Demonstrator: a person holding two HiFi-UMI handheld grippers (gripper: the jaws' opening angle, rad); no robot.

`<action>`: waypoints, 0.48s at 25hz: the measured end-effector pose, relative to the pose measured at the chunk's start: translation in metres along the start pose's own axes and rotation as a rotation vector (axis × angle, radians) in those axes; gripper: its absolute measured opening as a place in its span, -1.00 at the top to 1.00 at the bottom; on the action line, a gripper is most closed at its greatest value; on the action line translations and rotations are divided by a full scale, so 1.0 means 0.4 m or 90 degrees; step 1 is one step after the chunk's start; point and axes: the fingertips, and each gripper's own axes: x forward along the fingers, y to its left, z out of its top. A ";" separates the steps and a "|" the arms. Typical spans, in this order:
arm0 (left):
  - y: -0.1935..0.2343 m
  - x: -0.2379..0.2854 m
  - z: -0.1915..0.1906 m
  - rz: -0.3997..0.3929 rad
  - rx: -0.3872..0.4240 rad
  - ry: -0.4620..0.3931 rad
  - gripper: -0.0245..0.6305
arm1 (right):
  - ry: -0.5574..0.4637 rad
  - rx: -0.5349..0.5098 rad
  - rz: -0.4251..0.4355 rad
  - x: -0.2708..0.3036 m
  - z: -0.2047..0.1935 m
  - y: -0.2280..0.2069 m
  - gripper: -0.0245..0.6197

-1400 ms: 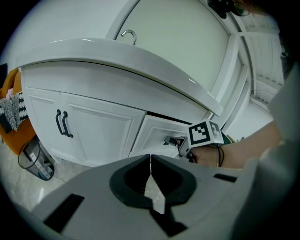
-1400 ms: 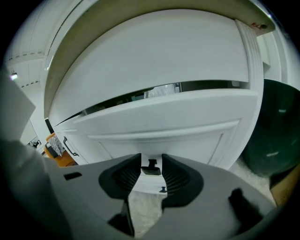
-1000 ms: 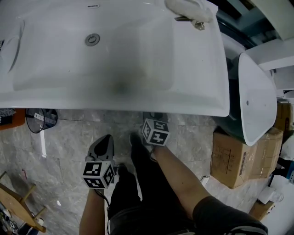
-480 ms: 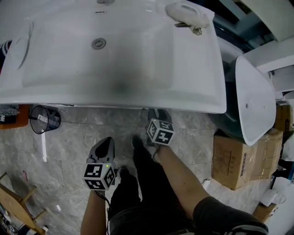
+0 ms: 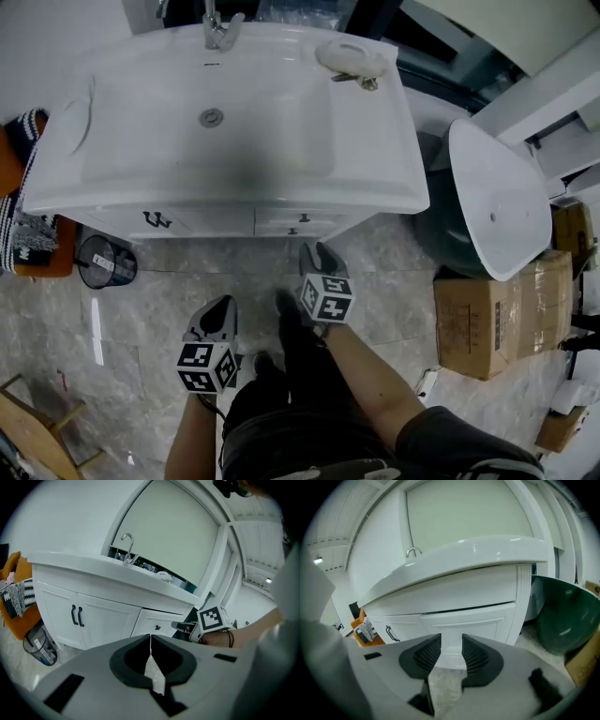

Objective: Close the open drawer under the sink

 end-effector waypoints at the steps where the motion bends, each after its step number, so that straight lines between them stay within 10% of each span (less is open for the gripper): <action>1: -0.007 -0.021 0.004 -0.005 0.002 -0.005 0.88 | -0.006 -0.005 0.003 -0.030 0.008 0.016 0.47; 12: -0.126 -0.202 0.021 -0.082 0.005 -0.027 0.88 | -0.051 -0.020 0.011 -0.380 0.062 0.104 0.48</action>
